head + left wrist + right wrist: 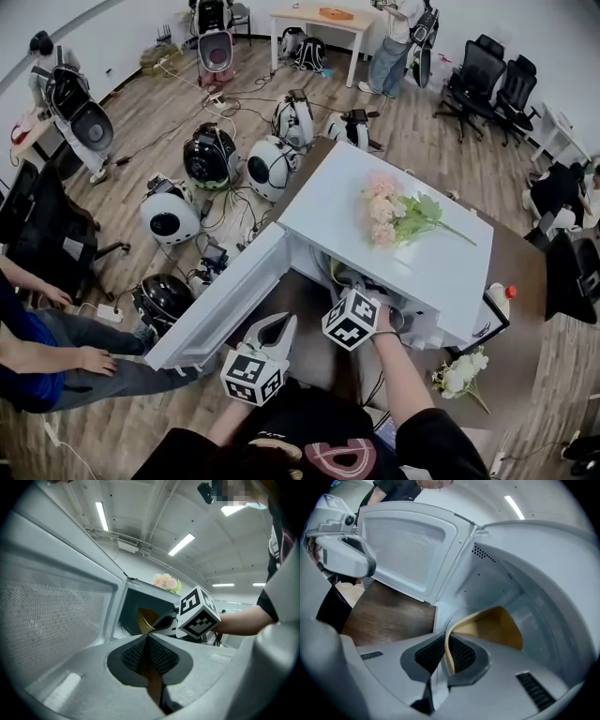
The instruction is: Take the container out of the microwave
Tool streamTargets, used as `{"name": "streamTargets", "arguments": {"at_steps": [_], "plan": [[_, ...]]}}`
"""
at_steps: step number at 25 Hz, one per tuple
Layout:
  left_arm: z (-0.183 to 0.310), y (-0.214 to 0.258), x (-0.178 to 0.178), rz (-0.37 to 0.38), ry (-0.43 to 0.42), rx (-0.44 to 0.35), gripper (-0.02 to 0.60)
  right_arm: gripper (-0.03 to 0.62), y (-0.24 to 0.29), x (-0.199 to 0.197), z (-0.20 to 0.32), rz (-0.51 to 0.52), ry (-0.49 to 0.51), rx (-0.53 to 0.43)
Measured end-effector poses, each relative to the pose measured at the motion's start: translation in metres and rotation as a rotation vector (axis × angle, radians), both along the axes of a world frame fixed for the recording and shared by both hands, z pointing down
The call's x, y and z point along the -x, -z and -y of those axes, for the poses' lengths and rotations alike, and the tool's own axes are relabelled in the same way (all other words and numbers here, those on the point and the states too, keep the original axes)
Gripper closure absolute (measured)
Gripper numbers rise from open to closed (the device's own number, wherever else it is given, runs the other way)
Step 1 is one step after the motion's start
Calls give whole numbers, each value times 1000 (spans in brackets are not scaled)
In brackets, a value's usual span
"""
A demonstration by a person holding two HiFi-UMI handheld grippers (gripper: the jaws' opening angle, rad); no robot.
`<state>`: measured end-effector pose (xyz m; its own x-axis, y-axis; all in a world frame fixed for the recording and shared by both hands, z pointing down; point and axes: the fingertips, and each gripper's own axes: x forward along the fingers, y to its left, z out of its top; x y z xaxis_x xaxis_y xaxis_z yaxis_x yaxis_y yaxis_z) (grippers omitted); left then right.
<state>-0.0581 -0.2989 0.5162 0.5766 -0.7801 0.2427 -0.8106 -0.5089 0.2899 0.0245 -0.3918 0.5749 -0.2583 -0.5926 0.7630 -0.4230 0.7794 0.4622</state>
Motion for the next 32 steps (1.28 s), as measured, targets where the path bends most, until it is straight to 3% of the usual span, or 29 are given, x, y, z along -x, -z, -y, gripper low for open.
{"name": "streamTargets", "arguments": {"at_steps": [21,32], "plan": [[-41,7,-18,2,2,-21,572,560,42,2,-62,25,29,-101],[-68,9,-34,1,12,-25,572,560,48,-8,-100,28,54,-109]]}}
